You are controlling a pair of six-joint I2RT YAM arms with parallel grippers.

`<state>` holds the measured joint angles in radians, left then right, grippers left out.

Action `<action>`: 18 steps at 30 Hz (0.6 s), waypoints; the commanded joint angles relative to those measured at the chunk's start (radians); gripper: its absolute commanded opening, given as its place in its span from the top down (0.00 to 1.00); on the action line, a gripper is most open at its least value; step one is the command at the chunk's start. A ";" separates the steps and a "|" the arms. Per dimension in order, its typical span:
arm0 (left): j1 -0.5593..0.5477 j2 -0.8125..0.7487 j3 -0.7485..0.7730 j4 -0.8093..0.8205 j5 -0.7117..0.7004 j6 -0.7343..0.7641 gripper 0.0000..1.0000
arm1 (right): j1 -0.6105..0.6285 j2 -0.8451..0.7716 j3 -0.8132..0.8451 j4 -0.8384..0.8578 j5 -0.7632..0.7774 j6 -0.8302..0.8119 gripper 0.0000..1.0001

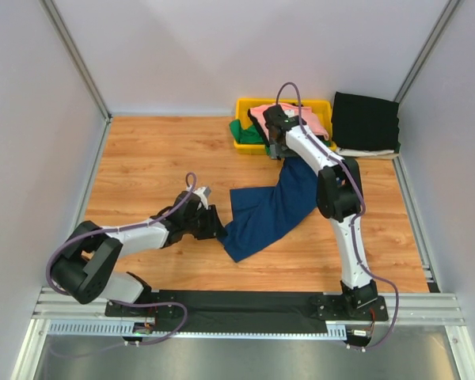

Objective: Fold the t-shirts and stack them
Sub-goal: Flatten the tshirt out

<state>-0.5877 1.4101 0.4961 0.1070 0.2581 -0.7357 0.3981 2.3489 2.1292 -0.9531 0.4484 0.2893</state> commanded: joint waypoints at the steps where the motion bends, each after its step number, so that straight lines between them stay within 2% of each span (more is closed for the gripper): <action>1: -0.004 -0.020 -0.048 -0.078 0.032 0.013 0.52 | -0.004 0.012 0.028 -0.055 0.098 -0.050 0.34; 3: -0.004 -0.031 -0.054 -0.075 0.038 0.015 0.51 | -0.007 0.012 0.009 -0.038 0.104 -0.050 0.43; 4: -0.004 -0.033 -0.057 -0.067 0.041 0.016 0.51 | -0.005 0.013 0.006 -0.032 0.105 -0.055 0.54; 5: -0.004 -0.028 -0.060 -0.063 0.043 0.016 0.51 | -0.008 0.023 0.005 -0.029 0.108 -0.058 0.60; 6: -0.004 -0.022 -0.062 -0.055 0.044 0.019 0.56 | -0.008 0.024 0.009 -0.029 0.111 -0.059 0.68; 7: -0.004 -0.016 -0.059 -0.043 0.047 0.019 0.60 | -0.008 0.026 0.009 -0.029 0.116 -0.058 0.81; 8: -0.004 -0.001 -0.056 -0.037 0.049 0.016 0.69 | -0.007 0.023 0.011 -0.035 0.116 -0.055 0.88; 9: -0.004 0.007 -0.051 -0.032 0.052 0.012 0.89 | -0.007 0.017 0.003 -0.036 0.116 -0.052 0.94; 10: -0.004 0.013 -0.041 -0.029 0.055 0.010 0.99 | -0.007 0.009 0.000 -0.038 0.116 -0.049 1.00; 15: -0.004 -0.009 0.025 -0.085 0.012 0.015 1.00 | -0.005 -0.092 -0.009 -0.071 0.075 -0.033 1.00; 18: 0.002 -0.092 0.137 -0.268 -0.100 0.033 1.00 | -0.007 -0.190 0.023 -0.098 -0.026 -0.022 1.00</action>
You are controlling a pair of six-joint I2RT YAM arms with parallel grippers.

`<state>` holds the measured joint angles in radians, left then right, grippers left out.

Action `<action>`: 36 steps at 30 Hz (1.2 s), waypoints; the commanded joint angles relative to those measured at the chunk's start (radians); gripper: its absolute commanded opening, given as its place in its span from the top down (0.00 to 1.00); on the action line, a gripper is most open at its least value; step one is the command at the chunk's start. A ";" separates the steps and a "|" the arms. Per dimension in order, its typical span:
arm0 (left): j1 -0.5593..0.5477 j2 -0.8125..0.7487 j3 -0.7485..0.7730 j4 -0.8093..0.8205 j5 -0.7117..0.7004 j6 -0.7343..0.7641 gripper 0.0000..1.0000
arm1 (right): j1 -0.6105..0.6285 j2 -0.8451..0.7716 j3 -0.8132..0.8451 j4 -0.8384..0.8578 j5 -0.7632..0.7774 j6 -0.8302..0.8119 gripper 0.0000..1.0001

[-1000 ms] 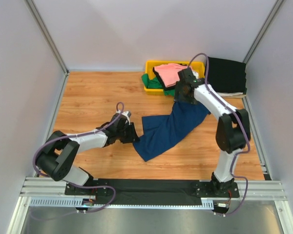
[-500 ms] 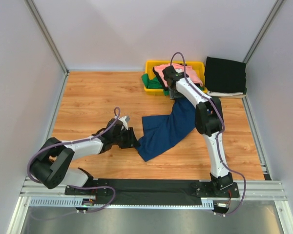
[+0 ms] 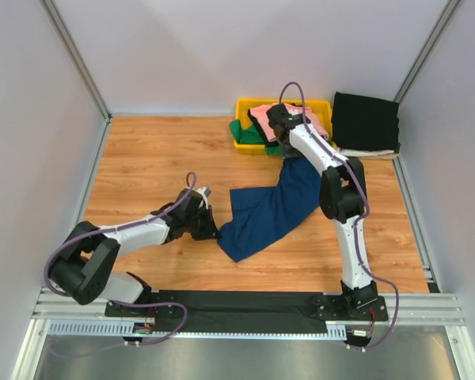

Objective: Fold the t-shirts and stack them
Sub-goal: Flatten the tshirt out

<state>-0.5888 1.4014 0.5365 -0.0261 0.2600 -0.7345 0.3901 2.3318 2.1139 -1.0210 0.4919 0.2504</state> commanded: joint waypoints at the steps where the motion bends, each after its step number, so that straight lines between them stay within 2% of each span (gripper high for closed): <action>1: 0.012 -0.106 0.165 -0.231 -0.149 0.052 1.00 | 0.001 -0.202 0.063 -0.033 -0.163 0.023 1.00; 4: 0.113 -0.202 0.309 -0.370 -0.141 0.079 1.00 | 0.003 -0.310 0.116 -0.033 -0.322 0.050 1.00; 6: 0.229 -0.232 0.409 -0.447 -0.127 0.095 1.00 | 0.003 -0.382 0.191 -0.034 -0.367 0.061 1.00; 7: 0.266 -0.234 0.530 -0.534 -0.108 0.104 1.00 | 0.000 -0.406 0.219 -0.034 -0.383 0.075 1.00; 9: 0.357 -0.234 0.662 -0.622 -0.100 0.139 1.00 | -0.002 -0.491 0.259 -0.028 -0.383 0.079 1.00; 10: 0.378 -0.251 0.775 -0.688 -0.103 0.153 1.00 | -0.002 -0.532 0.239 0.001 -0.368 0.079 1.00; 11: 0.404 -0.265 0.824 -0.716 -0.116 0.173 1.00 | -0.002 -0.627 0.206 0.025 -0.348 0.079 1.00; 13: 0.414 -0.300 0.911 -0.788 -0.168 0.191 1.00 | -0.005 -0.753 -0.021 0.088 -0.293 0.085 1.00; 14: 0.414 -0.341 0.918 -0.808 -0.182 0.196 1.00 | -0.007 -0.891 -0.139 0.173 -0.244 0.089 1.00; 15: 0.414 -0.366 0.912 -0.825 -0.191 0.192 1.00 | -0.008 -0.960 -0.244 0.215 -0.221 0.104 1.00; 16: 0.414 -0.393 0.864 -0.850 -0.194 0.184 1.00 | -0.017 -1.026 -0.467 0.287 -0.190 0.118 1.00; 17: 0.414 -0.459 0.821 -0.854 -0.189 0.172 1.00 | -0.020 -1.145 -0.568 0.315 -0.182 0.165 1.00; 18: 0.414 -0.496 0.772 -0.856 -0.183 0.149 1.00 | -0.022 -1.198 -0.665 0.341 -0.177 0.193 0.99; 19: 0.414 -0.536 0.658 -0.857 -0.180 0.133 1.00 | -0.023 -1.245 -0.859 0.358 -0.179 0.226 0.70; 20: 0.414 -0.620 0.598 -0.862 -0.185 0.117 0.89 | -0.023 -1.319 -0.938 0.372 -0.205 0.266 0.41; 21: 0.414 -0.665 0.538 -0.870 -0.191 0.101 0.74 | -0.023 -1.345 -1.025 0.374 -0.223 0.335 0.19; 22: 0.414 -0.747 0.423 -0.888 -0.197 0.057 0.56 | -0.023 -1.386 -1.148 0.351 -0.236 0.377 0.05; 23: 0.414 -0.783 0.374 -0.902 -0.197 0.040 0.26 | -0.023 -1.407 -1.205 0.323 -0.225 0.438 0.03; 25: 0.414 -0.849 0.263 -0.946 -0.177 -0.002 0.16 | -0.023 -1.457 -1.279 0.247 -0.167 0.492 0.02; 28: 0.414 -0.950 0.191 -0.969 -0.142 -0.026 0.12 | -0.023 -1.618 -1.355 0.213 -0.141 0.515 0.02; 31: 0.414 -0.964 0.184 -0.973 -0.153 -0.043 0.12 | -0.023 -1.672 -1.345 0.203 -0.160 0.506 0.02; 36: 0.414 -0.901 0.143 -0.867 -0.125 -0.066 0.12 | -0.023 -1.586 -1.356 0.219 -0.197 0.520 0.01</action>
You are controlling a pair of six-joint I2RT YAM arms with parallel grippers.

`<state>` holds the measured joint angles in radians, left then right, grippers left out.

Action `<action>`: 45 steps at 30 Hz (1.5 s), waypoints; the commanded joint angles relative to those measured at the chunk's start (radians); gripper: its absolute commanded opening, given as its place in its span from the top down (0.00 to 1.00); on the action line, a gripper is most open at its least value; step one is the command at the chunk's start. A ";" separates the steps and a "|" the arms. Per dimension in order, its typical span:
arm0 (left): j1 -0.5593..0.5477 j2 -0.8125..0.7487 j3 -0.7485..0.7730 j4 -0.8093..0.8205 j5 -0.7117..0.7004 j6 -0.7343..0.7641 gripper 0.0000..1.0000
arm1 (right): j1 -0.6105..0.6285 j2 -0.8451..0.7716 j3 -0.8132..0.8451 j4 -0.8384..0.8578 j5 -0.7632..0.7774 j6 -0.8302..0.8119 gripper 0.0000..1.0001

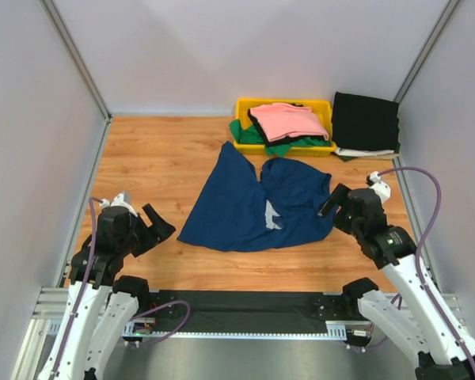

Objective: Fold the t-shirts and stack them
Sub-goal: Flatten the tshirt out

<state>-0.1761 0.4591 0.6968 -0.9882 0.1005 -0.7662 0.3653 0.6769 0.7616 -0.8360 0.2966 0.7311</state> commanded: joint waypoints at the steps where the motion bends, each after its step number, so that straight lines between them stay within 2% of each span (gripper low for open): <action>1: 0.001 0.079 -0.045 0.121 0.053 -0.033 0.12 | 0.001 0.120 -0.007 0.050 0.002 0.040 0.02; 6: 0.001 0.217 -0.095 0.250 0.048 0.008 0.14 | -0.052 0.300 0.007 0.167 -0.080 -0.021 0.09; 7: 0.001 0.255 -0.100 0.270 0.050 0.013 0.14 | -0.066 0.376 0.043 0.185 -0.089 -0.035 0.10; 15: 0.001 0.409 -0.154 0.436 0.051 0.030 0.15 | -0.086 0.758 0.245 0.193 -0.008 -0.127 0.24; 20: 0.001 0.455 -0.180 0.494 0.059 0.039 0.16 | -0.109 0.868 0.291 0.212 0.026 -0.148 0.33; 21: 0.001 0.466 -0.190 0.505 0.070 0.038 0.16 | -0.120 0.889 0.292 0.219 0.023 -0.151 0.39; 23: 0.001 0.480 -0.201 0.535 0.080 0.035 0.17 | -0.126 0.906 0.300 0.224 0.021 -0.159 0.45; 24: 0.001 0.495 -0.209 0.545 0.090 0.033 0.17 | -0.132 0.918 0.301 0.225 0.018 -0.160 0.54; 25: 0.001 0.504 -0.214 0.554 0.093 0.034 0.18 | -0.134 0.921 0.301 0.225 0.018 -0.163 0.59; 26: 0.001 0.522 -0.221 0.575 0.100 0.030 0.19 | -0.137 0.921 0.300 0.225 0.019 -0.164 0.74; 28: 0.001 0.541 -0.227 0.600 0.114 0.027 0.20 | -0.140 0.917 0.297 0.229 0.019 -0.167 0.88; 29: 0.001 0.550 -0.235 0.629 0.122 0.024 0.21 | -0.141 0.912 0.295 0.227 0.019 -0.170 0.99; 39: -0.028 0.658 -0.247 0.674 0.139 0.001 0.26 | -0.167 0.741 0.248 0.176 0.010 -0.187 1.00; 41: -0.037 0.665 -0.260 0.698 0.134 -0.010 0.31 | -0.177 0.692 0.226 0.170 0.001 -0.188 1.00; 43: -0.051 0.687 -0.264 0.726 0.136 -0.019 0.47 | -0.196 0.658 0.211 0.161 -0.011 -0.191 1.00; 44: -0.056 0.716 -0.264 0.756 0.154 -0.027 0.61 | -0.210 0.630 0.200 0.155 -0.014 -0.193 1.00; 45: -0.056 0.730 -0.261 0.778 0.163 -0.028 0.86 | -0.218 0.615 0.196 0.152 -0.025 -0.194 1.00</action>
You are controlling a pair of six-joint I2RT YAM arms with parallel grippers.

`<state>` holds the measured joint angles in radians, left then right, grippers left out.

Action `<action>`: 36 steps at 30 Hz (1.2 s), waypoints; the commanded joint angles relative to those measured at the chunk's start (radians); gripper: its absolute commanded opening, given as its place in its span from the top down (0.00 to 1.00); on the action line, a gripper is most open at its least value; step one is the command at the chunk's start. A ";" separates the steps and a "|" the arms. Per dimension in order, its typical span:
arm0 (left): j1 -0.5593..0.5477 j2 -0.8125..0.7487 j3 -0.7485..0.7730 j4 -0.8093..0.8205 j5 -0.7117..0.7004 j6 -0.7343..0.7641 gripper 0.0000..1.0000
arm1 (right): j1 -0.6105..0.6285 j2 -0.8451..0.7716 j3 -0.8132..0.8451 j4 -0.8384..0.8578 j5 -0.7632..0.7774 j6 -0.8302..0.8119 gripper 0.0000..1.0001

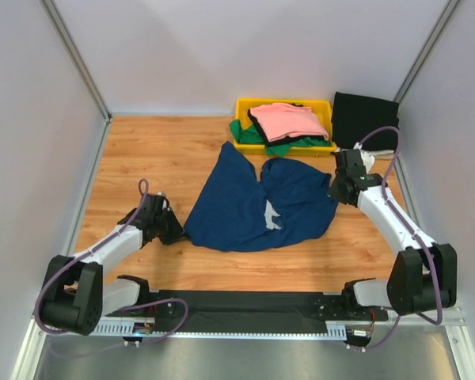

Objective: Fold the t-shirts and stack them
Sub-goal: Flatten the tshirt out

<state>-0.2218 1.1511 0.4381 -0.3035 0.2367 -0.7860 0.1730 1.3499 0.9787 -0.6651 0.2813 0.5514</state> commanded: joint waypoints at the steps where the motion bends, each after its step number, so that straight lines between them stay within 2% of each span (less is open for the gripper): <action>1: -0.010 0.054 0.010 0.101 0.027 -0.010 0.98 | -0.032 -0.070 -0.025 -0.024 -0.014 -0.019 1.00; 4: -0.008 0.088 0.112 0.026 0.003 0.004 1.00 | -0.052 -0.112 -0.008 -0.048 -0.034 -0.027 1.00; 7: 0.012 0.029 0.279 -0.124 -0.040 0.030 1.00 | -0.063 -0.138 0.107 -0.132 -0.036 -0.039 1.00; 8: 0.034 -0.012 0.386 -0.169 -0.063 0.042 1.00 | -0.066 -0.156 0.148 -0.160 -0.033 -0.044 1.00; 13: 0.120 -0.077 0.746 -0.455 -0.091 0.106 1.00 | -0.084 -0.218 0.510 -0.338 0.002 -0.071 1.00; 16: 0.182 -0.088 0.991 -0.569 -0.068 0.126 1.00 | -0.084 -0.235 0.738 -0.444 0.035 -0.090 1.00; 19: 0.196 -0.102 1.118 -0.676 -0.071 0.163 1.00 | -0.084 -0.256 0.895 -0.531 0.071 -0.094 1.00; 22: 0.197 -0.132 1.313 -0.762 -0.131 0.206 1.00 | -0.084 -0.358 0.942 -0.565 0.102 -0.094 1.00; 25: 0.197 -0.175 1.412 -0.810 -0.158 0.247 1.00 | -0.083 -0.446 0.948 -0.550 0.090 -0.105 1.00; 28: 0.184 -0.206 1.557 -0.852 -0.168 0.301 1.00 | -0.084 -0.602 0.907 -0.496 0.015 -0.131 1.00; 32: 0.147 -0.280 1.542 -0.852 -0.267 0.333 1.00 | -0.084 -0.689 0.903 -0.468 0.008 -0.143 0.99; 36: 0.148 -0.257 1.527 -0.842 -0.274 0.369 1.00 | -0.084 -0.626 0.965 -0.484 0.047 -0.182 1.00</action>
<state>-0.0769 0.8326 1.9766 -1.1282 0.0498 -0.4957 0.0948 0.6445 1.9194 -1.1652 0.2741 0.4400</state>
